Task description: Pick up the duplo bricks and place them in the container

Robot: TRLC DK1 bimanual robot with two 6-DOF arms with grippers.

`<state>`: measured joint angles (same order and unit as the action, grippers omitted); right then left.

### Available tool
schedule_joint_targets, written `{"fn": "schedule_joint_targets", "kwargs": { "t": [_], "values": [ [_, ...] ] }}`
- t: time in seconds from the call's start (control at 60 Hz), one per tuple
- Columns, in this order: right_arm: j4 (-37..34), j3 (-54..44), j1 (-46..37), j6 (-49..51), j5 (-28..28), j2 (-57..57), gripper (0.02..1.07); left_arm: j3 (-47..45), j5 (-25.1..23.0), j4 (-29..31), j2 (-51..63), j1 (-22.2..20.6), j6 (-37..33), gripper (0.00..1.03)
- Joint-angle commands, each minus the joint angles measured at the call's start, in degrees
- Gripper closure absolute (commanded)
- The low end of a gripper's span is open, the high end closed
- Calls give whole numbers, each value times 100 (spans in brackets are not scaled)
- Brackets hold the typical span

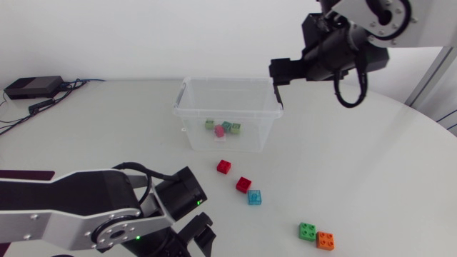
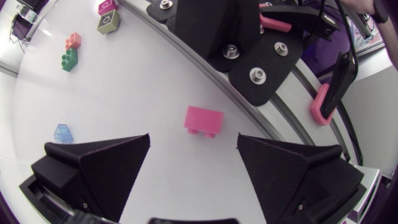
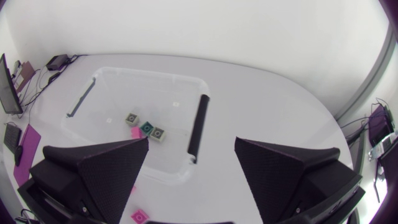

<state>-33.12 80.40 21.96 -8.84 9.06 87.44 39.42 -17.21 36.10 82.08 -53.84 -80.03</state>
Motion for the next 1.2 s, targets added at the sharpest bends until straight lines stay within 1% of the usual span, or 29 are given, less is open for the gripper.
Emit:
{"fn": "schedule_joint_targets", "kwargs": {
  "t": [0.0,0.117,0.167,0.217,0.3,0.35,0.4,0.467,0.483,0.567,0.583,0.617,0.633,0.65,0.683,0.767,0.783,0.8,0.833,0.867,0.933,0.95,0.967,0.983,1.0,1.05,1.1,1.183],
  "values": [
    [-168,-499,-227,-162,-9,-385,7,215,34,55,282,-82,-250,6],
    [-247,-1193,-482,-171,-256,-957,7,312,34,91,440,-126,-285,7],
    [-546,-1431,-578,-408,-423,-1089,7,382,34,196,502,-135,-312,8],
    [-898,-1475,-622,-540,-625,-1071,7,444,34,301,563,-153,-329,10],
    [-1566,-1510,-631,-566,-730,-948,7,584,34,477,695,-153,-382,12],
    [-1820,-1571,-631,-575,-801,-904,7,655,25,530,783,-161,-391,16],
    [-1926,-1738,-631,-575,-818,-948,7,751,25,591,897,-205,-399,20],
    [-1917,-1844,-666,-566,-818,-1009,7,804,34,653,1011,-249,-391,22],
    [-1935,-1905,-737,-557,-818,-1036,7,875,78,767,1143,-284,-391,25],
    [-2005,-1967,-798,-531,-818,-1124,7,971,157,917,1310,-381,-364,27],
    [-2005,-1976,-807,-531,-818,-1141,7,980,157,925,1328,-416,-355,31],
    [-2014,-2002,-807,-522,-818,-1176,7,989,157,925,1328,-434,-347,35],
    [-2023,-2028,-807,-522,-818,-1194,7,989,157,917,1310,-469,-312,40],
    [-2031,-2037,-807,-522,-818,-1194,7,998,157,925,1310,-495,-285,42],
    [-2066,-2081,-807,-522,-818,-1203,7,1006,157,917,1284,-522,-224,44],
    [-2119,-2204,-701,-549,-818,-1203,7,1024,157,917,1275,-557,-118,45],
    [-2163,-2222,-675,-557,-827,-1203,7,1024,157,917,1275,-557,-109,46],
    [-2190,-2239,-640,-575,-827,-1203,7,1024,148,908,1284,-557,-101,51],
    [-2269,-2248,-613,-592,-836,-1185,7,1024,148,908,1284,-557,-83,54],
    [-2392,-2231,-578,-619,-897,-1150,7,1015,139,908,1284,-566,-65,62],
    [-2770,-2195,-561,-619,-1170,-1027,7,1006,104,882,1275,-583,22,84],
    [-2805,-2187,-561,-619,-1196,-1018,7,1006,104,873,1275,-583,22,85],
    [-3033,-2169,-552,-619,-1425,-930,7,1006,95,855,1275,-583,58,91],
    [-3104,-2169,-552,-619,-1521,-895,7,1006,78,855,1266,-583,75,94],
    [-3271,-2169,-552,-610,-1759,-790,7,1006,60,838,1249,-583,93,97],
    [-3640,-2160,-552,-575,-1882,-535,7,998,51,820,1178,-548,163,97],
    [-3745,-2187,-561,-566,-1987,-342,7,989,51,820,1117,-522,172,97],
    [-3807,-2257,-631,-540,-1987,-87,7,989,51,811,809,-346,286,97]
  ]
}}
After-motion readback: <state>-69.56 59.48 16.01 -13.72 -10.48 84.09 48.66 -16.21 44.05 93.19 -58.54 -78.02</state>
